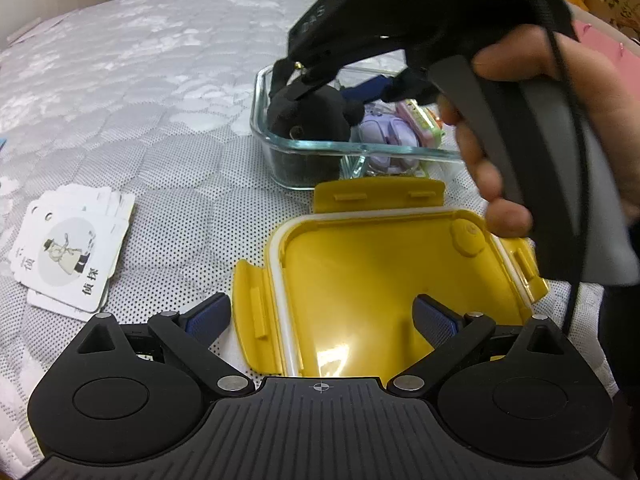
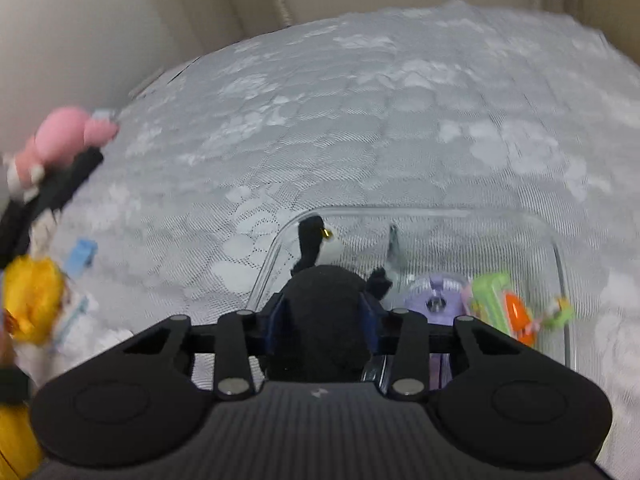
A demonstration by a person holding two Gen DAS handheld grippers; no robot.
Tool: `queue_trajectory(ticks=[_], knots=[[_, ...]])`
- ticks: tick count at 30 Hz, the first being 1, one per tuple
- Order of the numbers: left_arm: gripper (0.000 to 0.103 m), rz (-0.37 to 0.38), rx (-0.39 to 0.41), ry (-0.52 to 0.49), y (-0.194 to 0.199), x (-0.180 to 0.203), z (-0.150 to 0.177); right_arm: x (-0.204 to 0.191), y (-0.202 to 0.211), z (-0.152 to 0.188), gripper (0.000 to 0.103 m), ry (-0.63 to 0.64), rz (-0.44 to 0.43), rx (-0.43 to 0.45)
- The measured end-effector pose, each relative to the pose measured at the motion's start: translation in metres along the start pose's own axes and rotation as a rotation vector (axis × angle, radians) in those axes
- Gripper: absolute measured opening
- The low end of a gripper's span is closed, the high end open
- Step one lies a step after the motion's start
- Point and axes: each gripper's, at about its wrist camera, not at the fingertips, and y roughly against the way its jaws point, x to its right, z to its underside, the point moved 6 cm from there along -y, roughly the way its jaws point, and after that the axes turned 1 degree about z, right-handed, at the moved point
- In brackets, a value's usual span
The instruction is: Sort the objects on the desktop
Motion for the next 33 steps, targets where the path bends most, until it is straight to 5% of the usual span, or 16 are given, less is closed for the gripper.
queue_trajectory(ticks=[11, 16, 25, 33], knots=[[0.100, -0.018, -0.001, 0.015, 0.001, -0.005, 0.000, -0.005, -0.007, -0.003, 0.042, 0.039, 0.043, -0.008], [0.100, -0.027, -0.003, 0.010, 0.003, -0.002, 0.001, 0.005, 0.023, 0.007, 0.050, 0.092, 0.020, 0.027], [0.100, -0.059, -0.002, -0.001, 0.004, 0.008, 0.004, 0.092, 0.106, 0.049, 0.051, -0.061, 0.026, 0.145], [0.100, -0.102, 0.024, -0.011, 0.012, 0.019, -0.004, 0.158, 0.134, 0.096, 0.051, -0.190, 0.059, 0.212]])
